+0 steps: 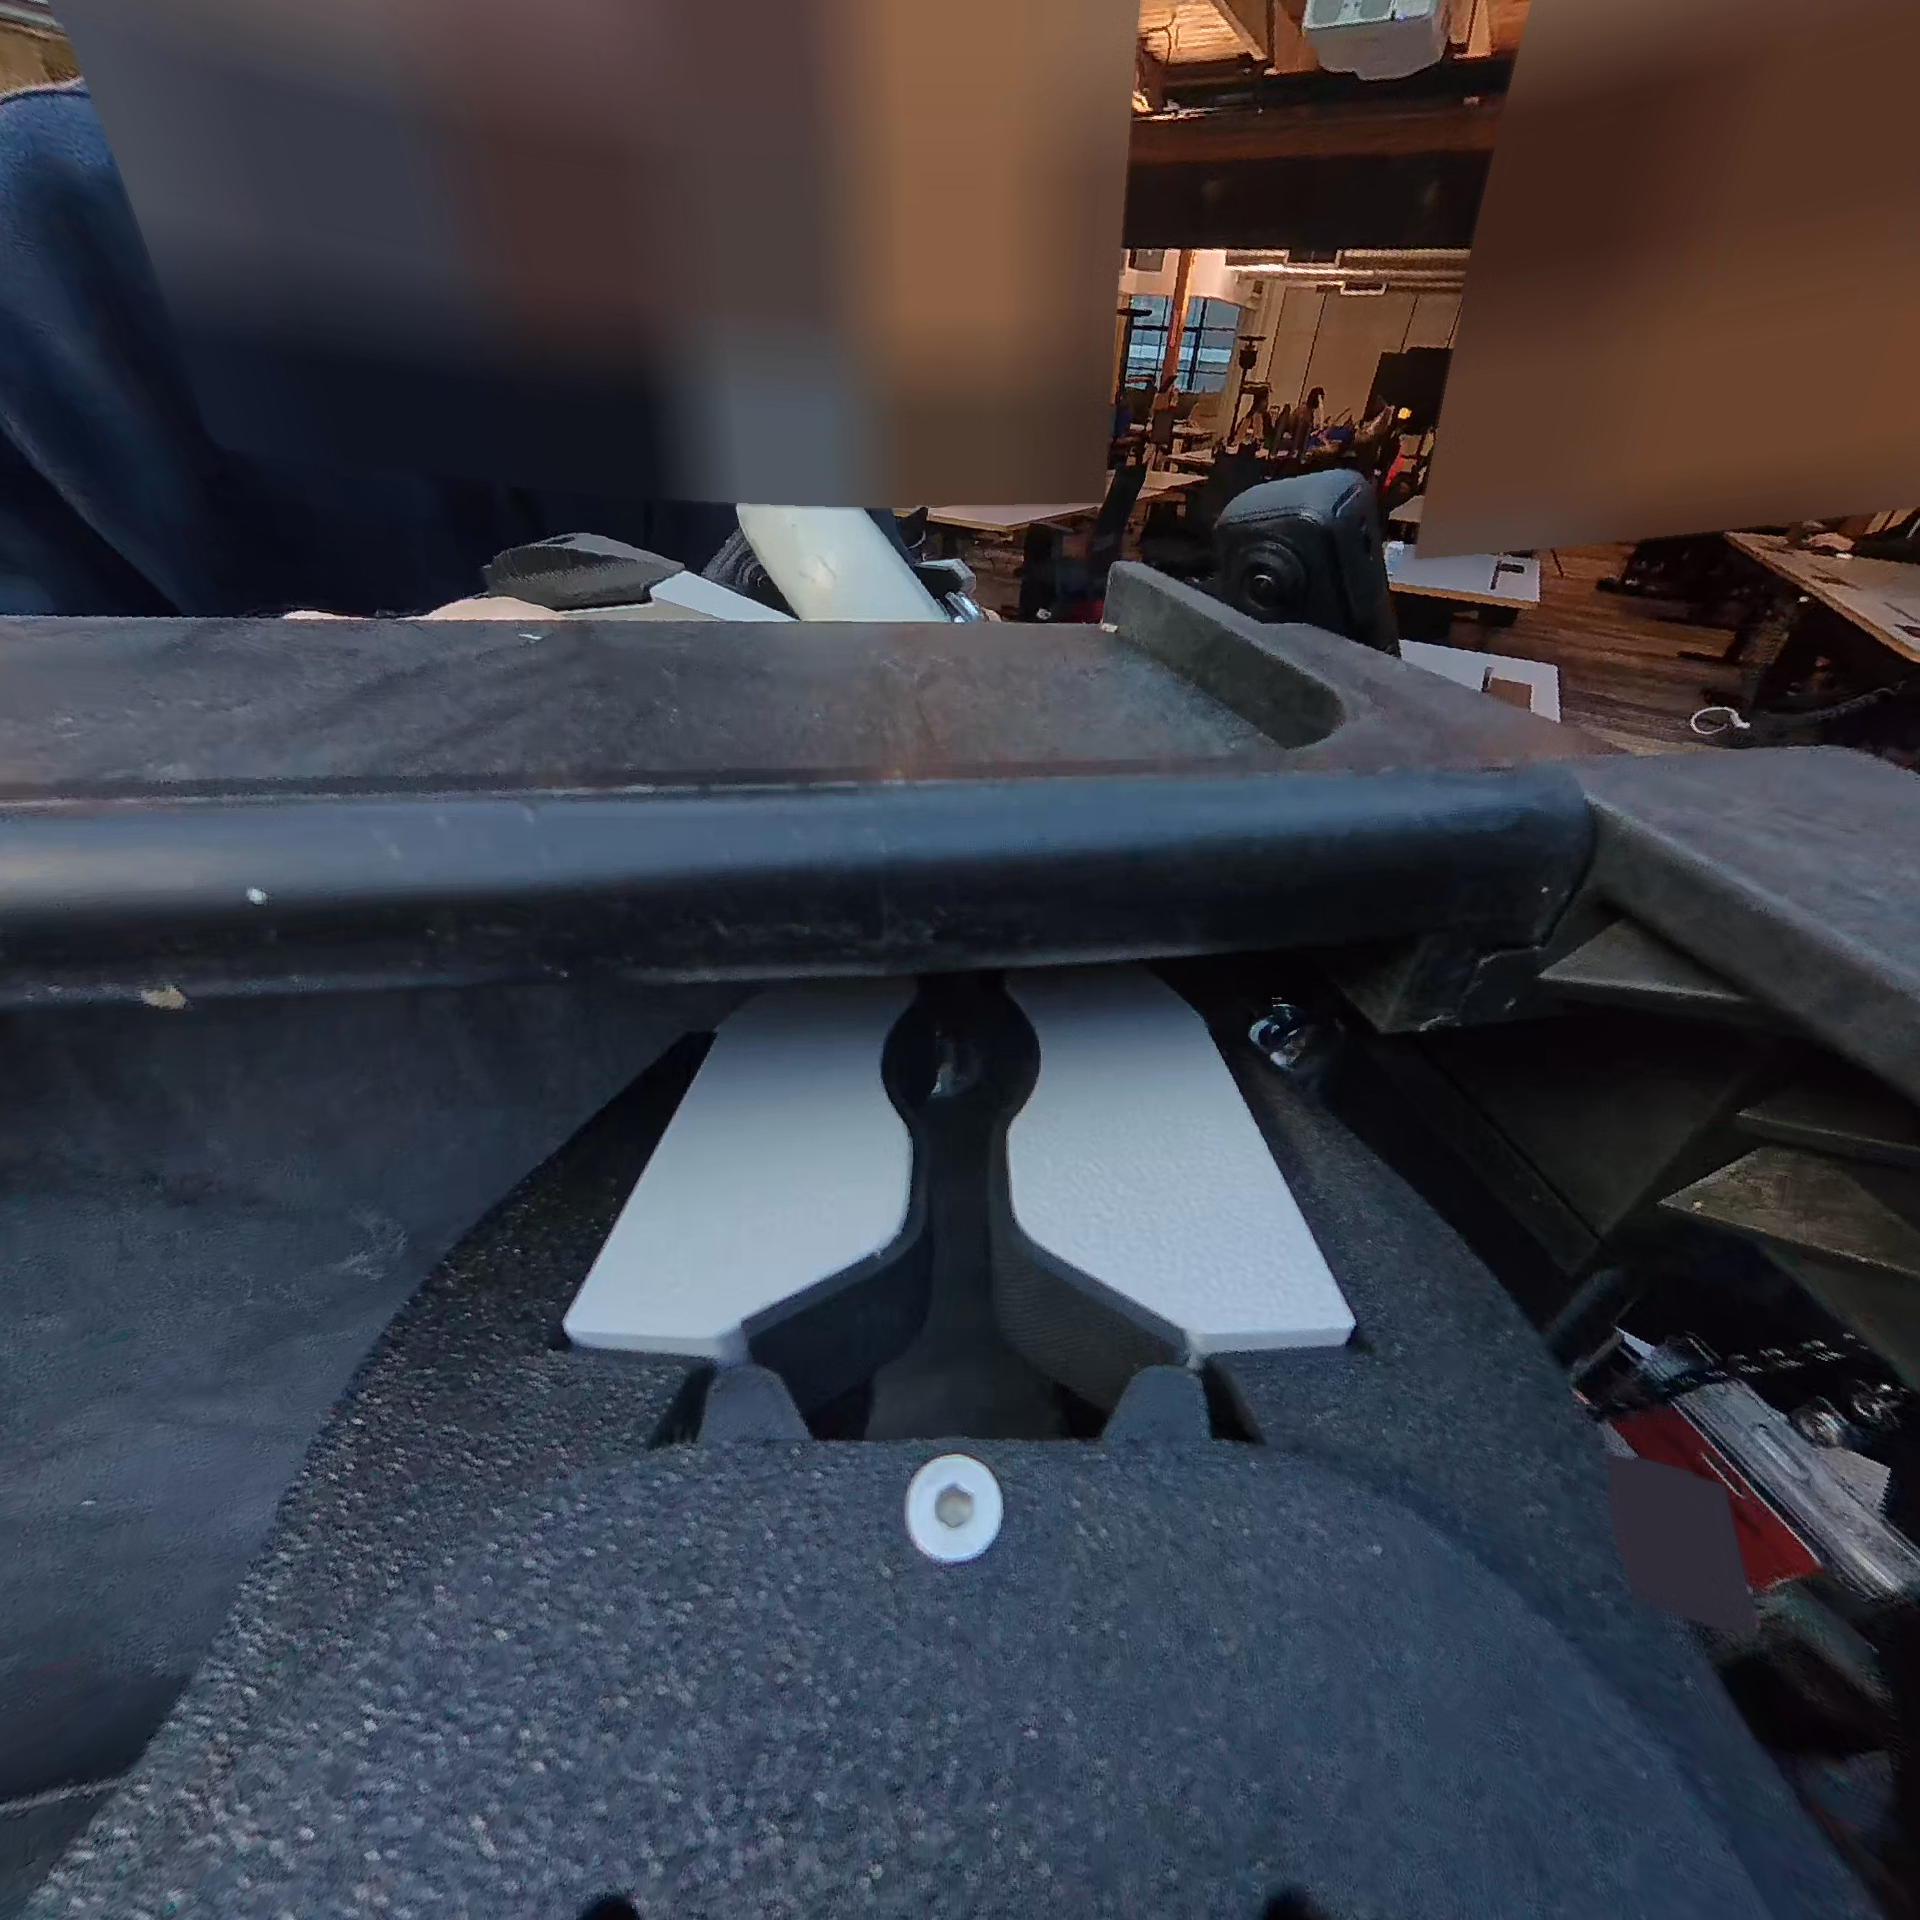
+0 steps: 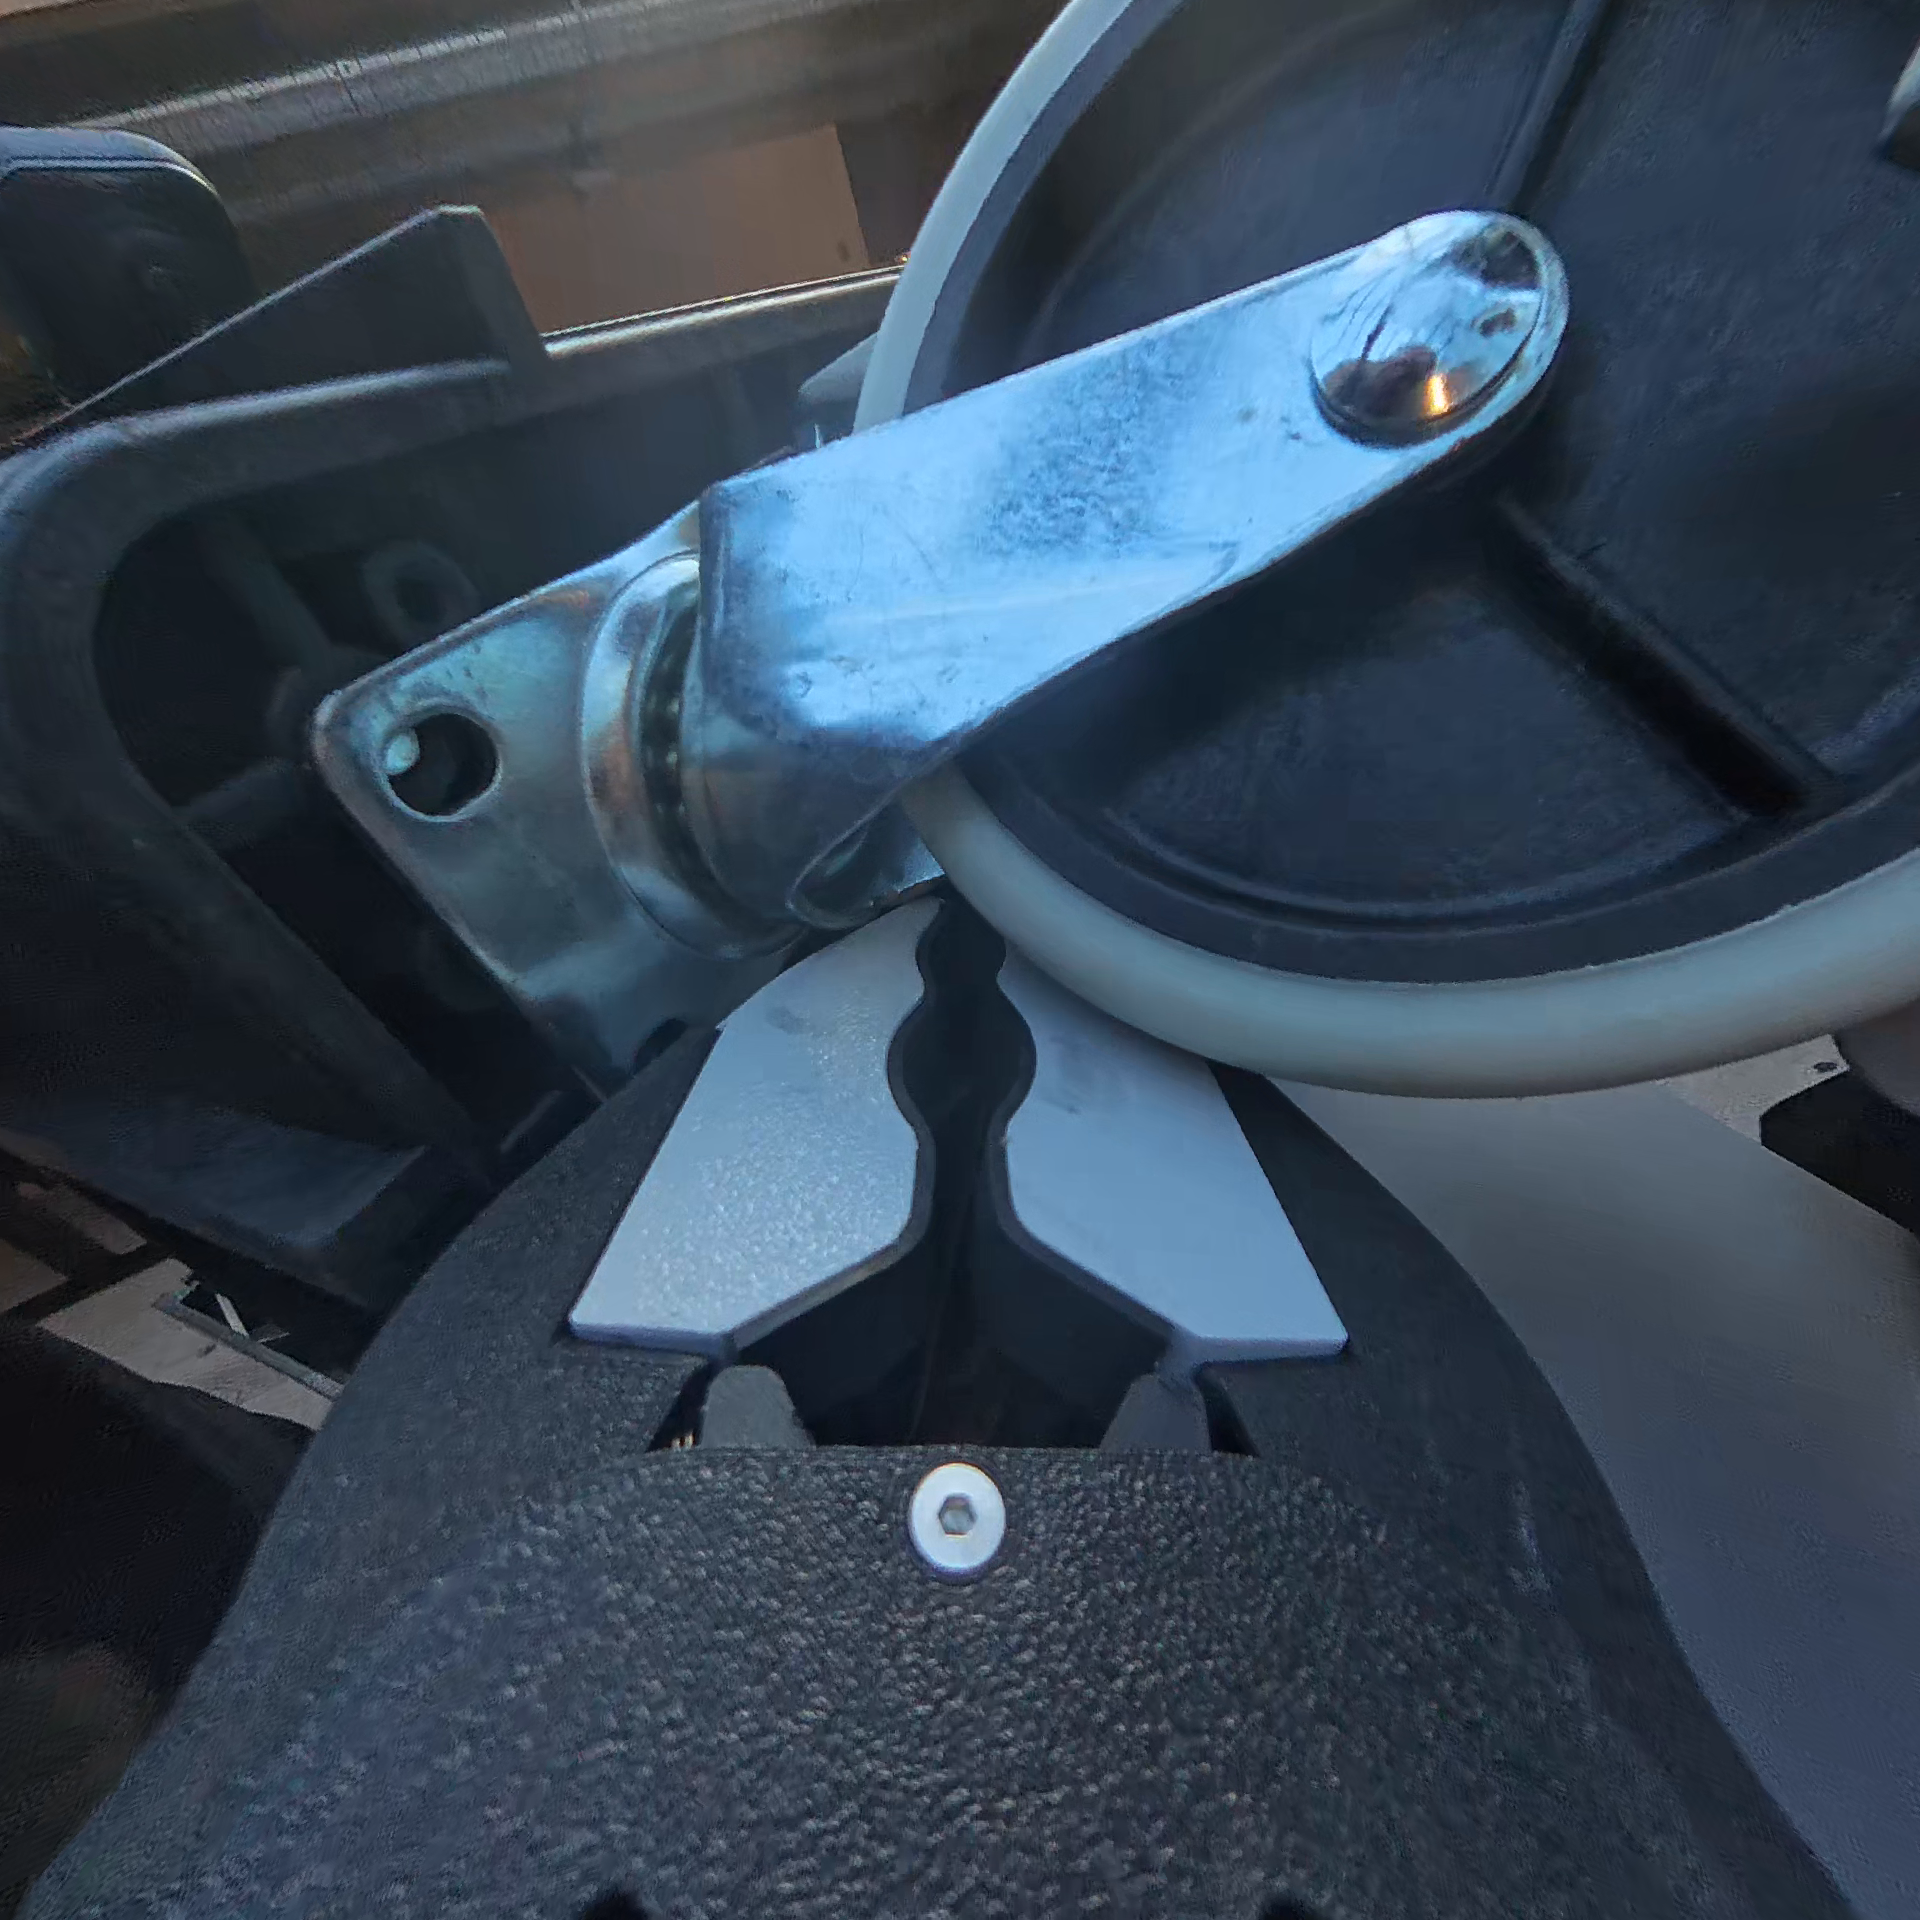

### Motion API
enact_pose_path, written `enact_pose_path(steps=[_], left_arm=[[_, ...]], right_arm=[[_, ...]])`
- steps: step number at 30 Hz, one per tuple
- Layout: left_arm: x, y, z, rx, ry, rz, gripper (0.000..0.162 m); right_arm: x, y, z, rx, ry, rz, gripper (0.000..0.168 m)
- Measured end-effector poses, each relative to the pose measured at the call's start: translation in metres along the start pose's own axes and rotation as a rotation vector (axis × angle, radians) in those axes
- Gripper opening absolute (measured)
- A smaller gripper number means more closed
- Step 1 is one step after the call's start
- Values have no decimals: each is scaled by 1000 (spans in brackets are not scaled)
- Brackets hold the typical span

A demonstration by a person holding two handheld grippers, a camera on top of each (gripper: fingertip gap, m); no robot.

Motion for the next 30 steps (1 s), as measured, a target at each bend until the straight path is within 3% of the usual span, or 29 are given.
enact_pose_path(steps=[19,30], left_arm=[[1,-6,-1,-75,-21,59,5],[0,-9,-3,-67,-44,87,4]], right_arm=[[-15,9,1,17,-68,-64,3],[-47,78,27,-70,22,-429,3]])
Point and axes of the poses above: each gripper's, where its closed fingertips meet, x out along the fingers, z out of its top, y = z × x across the jaws, the point moved 9 cm from there along -x, back along the fingers, and after that the axes turned 5 degrees about z, right-handed, at the moved point
